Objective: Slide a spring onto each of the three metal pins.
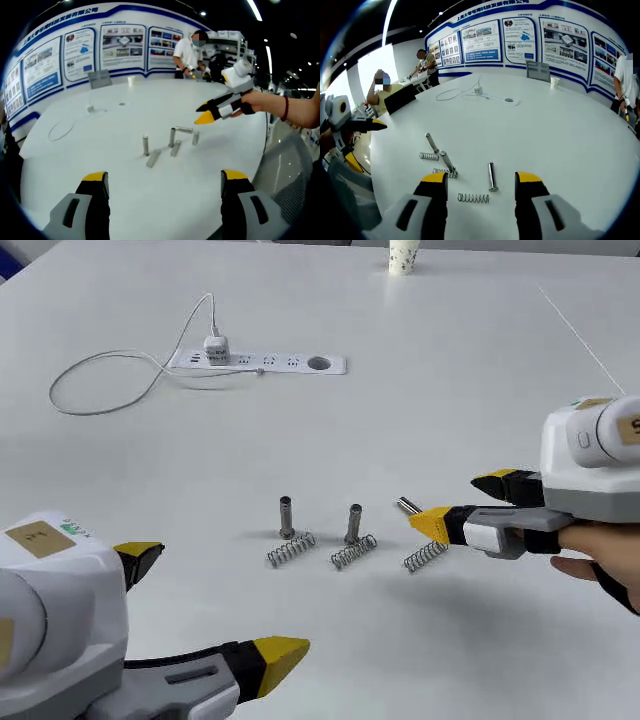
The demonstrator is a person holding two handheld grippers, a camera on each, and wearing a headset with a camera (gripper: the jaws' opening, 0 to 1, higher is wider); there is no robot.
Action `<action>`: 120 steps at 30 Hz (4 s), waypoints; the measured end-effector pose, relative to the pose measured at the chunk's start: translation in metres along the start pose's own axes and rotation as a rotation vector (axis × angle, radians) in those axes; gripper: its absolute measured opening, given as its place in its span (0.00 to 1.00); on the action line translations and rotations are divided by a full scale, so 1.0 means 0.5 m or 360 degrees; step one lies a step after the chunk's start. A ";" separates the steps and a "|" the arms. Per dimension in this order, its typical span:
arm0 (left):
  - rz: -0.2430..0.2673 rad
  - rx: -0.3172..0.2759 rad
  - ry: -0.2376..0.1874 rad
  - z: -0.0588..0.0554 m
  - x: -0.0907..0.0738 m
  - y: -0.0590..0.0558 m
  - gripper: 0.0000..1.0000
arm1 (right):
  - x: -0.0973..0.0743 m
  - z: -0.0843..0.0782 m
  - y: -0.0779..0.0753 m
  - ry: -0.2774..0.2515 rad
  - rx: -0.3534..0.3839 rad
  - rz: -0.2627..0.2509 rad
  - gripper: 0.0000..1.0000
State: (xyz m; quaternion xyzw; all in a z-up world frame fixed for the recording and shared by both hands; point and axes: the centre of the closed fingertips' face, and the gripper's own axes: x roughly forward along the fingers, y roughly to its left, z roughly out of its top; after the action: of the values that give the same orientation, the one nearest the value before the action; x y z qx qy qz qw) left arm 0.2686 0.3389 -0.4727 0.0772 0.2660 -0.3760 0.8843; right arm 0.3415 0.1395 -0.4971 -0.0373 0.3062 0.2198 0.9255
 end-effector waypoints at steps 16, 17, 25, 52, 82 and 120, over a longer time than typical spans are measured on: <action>-0.0002 0.0006 -0.0021 -0.001 0.004 -0.002 0.92 | 0.069 -0.024 -0.016 0.0070 -0.0034 0.0016 0.35; -0.0002 0.0006 -0.0023 -0.001 0.004 -0.002 0.91 | 0.072 -0.024 -0.017 0.0068 -0.0034 0.0018 0.34; -0.0012 0.0010 -0.0018 -0.002 0.008 -0.005 0.90 | 0.107 -0.026 -0.025 0.0075 -0.0056 0.0019 0.28; -0.0034 0.0033 0.0024 -0.012 0.018 -0.005 0.88 | 0.160 -0.043 -0.035 0.0142 -0.0031 0.0028 0.09; -0.0034 0.0054 -0.0008 -0.001 0.013 -0.014 0.86 | 0.081 0.001 -0.035 0.0051 0.0036 -0.0088 0.08; -0.0055 0.0078 -0.0034 0.008 0.008 -0.028 0.84 | 0.016 -0.028 -0.026 0.0102 0.0024 -0.0173 0.09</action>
State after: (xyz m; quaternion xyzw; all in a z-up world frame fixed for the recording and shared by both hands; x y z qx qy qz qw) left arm 0.2627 0.3250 -0.4705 0.0902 0.2485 -0.3984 0.8783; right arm 0.3451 0.1280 -0.5138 -0.0539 0.3348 0.1656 0.9260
